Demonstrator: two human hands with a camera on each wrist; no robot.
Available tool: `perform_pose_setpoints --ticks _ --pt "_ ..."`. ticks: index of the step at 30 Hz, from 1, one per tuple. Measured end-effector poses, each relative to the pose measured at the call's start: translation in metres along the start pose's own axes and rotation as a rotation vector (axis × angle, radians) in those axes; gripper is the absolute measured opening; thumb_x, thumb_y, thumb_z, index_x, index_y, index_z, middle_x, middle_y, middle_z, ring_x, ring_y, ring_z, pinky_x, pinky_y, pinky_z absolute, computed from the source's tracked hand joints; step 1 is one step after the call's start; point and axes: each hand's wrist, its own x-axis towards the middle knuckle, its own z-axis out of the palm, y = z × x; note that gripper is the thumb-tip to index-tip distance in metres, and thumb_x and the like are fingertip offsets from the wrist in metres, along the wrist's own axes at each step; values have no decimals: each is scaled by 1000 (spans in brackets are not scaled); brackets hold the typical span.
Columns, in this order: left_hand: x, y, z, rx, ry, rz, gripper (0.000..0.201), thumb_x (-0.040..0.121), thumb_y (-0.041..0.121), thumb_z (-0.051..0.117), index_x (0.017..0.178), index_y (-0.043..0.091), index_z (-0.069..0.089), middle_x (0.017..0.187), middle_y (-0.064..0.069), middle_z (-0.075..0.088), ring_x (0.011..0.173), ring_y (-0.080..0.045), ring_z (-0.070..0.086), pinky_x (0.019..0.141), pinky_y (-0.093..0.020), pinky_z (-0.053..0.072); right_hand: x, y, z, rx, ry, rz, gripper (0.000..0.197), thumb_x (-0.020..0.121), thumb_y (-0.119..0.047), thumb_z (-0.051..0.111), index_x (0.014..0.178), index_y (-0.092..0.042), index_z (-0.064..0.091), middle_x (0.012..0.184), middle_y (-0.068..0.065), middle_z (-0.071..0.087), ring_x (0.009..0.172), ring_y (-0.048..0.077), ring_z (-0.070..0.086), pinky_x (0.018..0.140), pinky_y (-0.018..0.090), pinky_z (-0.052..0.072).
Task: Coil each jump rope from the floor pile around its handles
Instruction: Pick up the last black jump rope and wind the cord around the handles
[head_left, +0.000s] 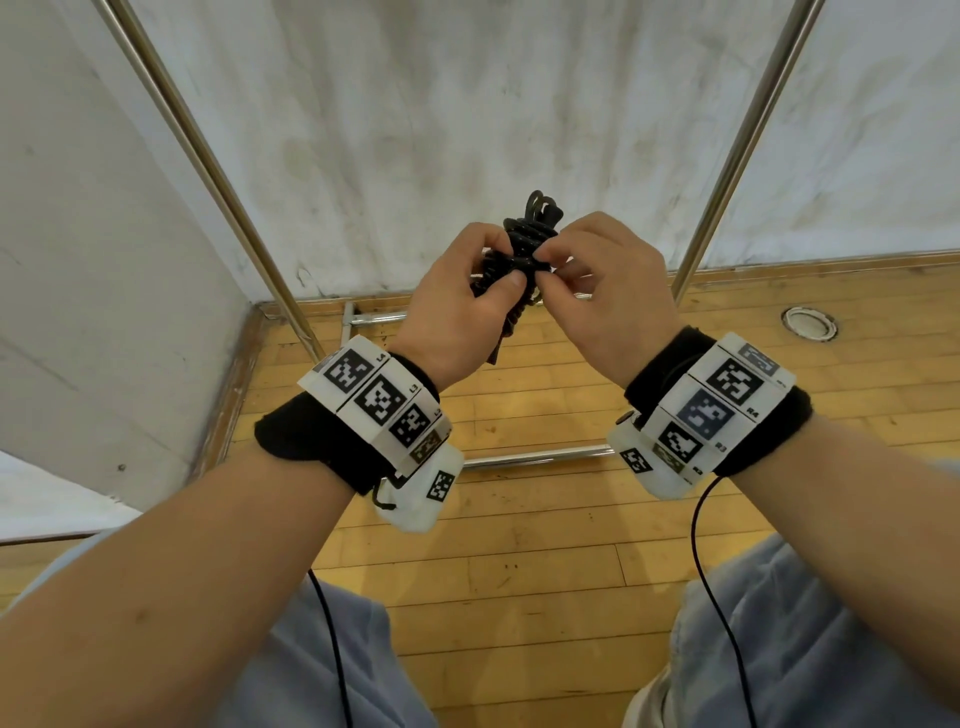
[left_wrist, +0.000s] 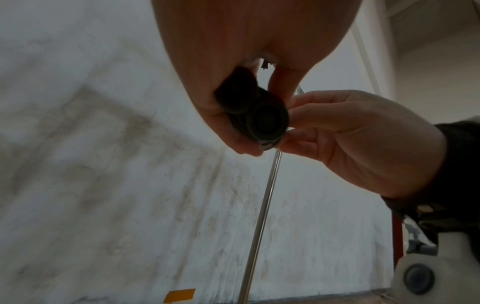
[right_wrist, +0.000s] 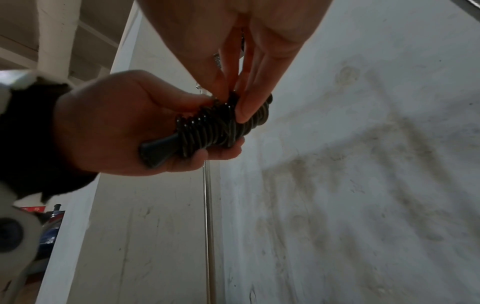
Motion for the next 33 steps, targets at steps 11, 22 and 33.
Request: perform_pose_setpoints --ticks 11,22,33 --pt "-1 2 -2 95 -14 16 17 89 11 56 99 22 48 96 -3 62 62 -21 60 57 -39 56 7 -9 -8 -136 -129 -1 21 84 -6 59 101 -9 71 94 8 60 66 17 54 67 25 47" --pt "-3 1 -4 119 -40 100 18 88 10 60 102 17 51 96 -3 61 73 -28 63 65 -42 56 13 -15 -13 -330 -226 -55 13 78 -7 56 86 -3 65 77 -3 45 67 16 46 63 28 39" --pt "11 -4 -8 98 -185 32 11 93 5 54 99 11 47 85 -1 58 62 -17 58 60 -42 55 19 -11 -20 -317 -361 0 15 80 -9 56 91 -9 66 77 -6 47 73 12 46 69 25 40"
